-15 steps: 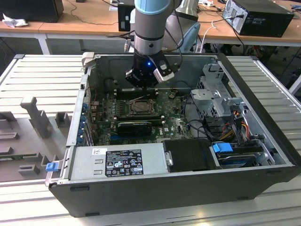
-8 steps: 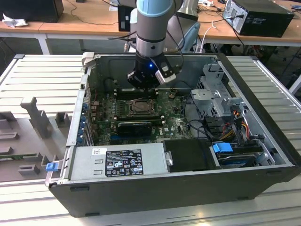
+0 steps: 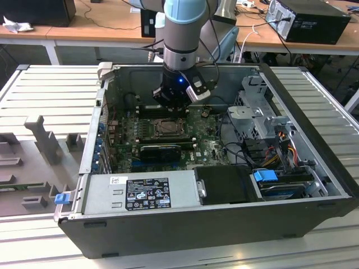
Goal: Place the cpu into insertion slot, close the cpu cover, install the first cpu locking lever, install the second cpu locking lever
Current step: 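Install the first cpu locking lever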
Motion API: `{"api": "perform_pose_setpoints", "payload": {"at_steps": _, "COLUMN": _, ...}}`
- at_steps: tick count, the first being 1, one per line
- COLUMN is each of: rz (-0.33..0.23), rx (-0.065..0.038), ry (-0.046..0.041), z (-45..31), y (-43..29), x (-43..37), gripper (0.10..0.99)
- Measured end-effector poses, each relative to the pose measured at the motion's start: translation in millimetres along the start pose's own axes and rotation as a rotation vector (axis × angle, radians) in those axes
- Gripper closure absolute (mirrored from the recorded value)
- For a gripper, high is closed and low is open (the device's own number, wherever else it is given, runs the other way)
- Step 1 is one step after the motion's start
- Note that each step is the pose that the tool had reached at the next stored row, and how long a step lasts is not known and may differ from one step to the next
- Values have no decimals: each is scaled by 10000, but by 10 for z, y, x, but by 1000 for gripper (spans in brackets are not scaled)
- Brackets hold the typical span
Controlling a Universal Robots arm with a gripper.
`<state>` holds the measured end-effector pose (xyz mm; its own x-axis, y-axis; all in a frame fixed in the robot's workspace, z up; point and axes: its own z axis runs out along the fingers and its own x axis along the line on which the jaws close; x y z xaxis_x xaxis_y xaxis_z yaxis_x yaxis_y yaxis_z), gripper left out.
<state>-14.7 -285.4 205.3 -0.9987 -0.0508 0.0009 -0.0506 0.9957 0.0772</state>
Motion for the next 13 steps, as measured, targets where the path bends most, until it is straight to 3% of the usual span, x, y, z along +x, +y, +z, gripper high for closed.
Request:
{"api": "perform_pose_setpoints", "payload": {"at_steps": 1, "rz": 0, "rx": 25, "ry": 1, "z": 4, "y": 0, "x": 0, "gripper": 980}}
{"api": "perform_pose_setpoints", "payload": {"at_steps": 3, "rz": 2, "rx": 172, "ry": 9, "z": 19, "y": 0, "x": 0, "gripper": 980}}
{"api": "perform_pose_setpoints", "payload": {"at_steps": 5, "rz": 1, "rx": 214, "ry": 11, "z": 30, "y": 2, "x": 0, "gripper": 980}}
{"api": "perform_pose_setpoints", "payload": {"at_steps": 7, "rz": -1, "rx": 218, "ry": 13, "z": 34, "y": 4, "x": -1, "gripper": 980}}
{"api": "perform_pose_setpoints", "payload": {"at_steps": 11, "rz": 2, "rx": 100, "ry": 4, "z": 36, "y": 10, "x": -5, "gripper": 980}}
{"api": "perform_pose_setpoints", "payload": {"at_steps": 13, "rz": 0, "rx": 100, "ry": 5, "z": -24, "y": 17, "x": -5, "gripper": 980}}
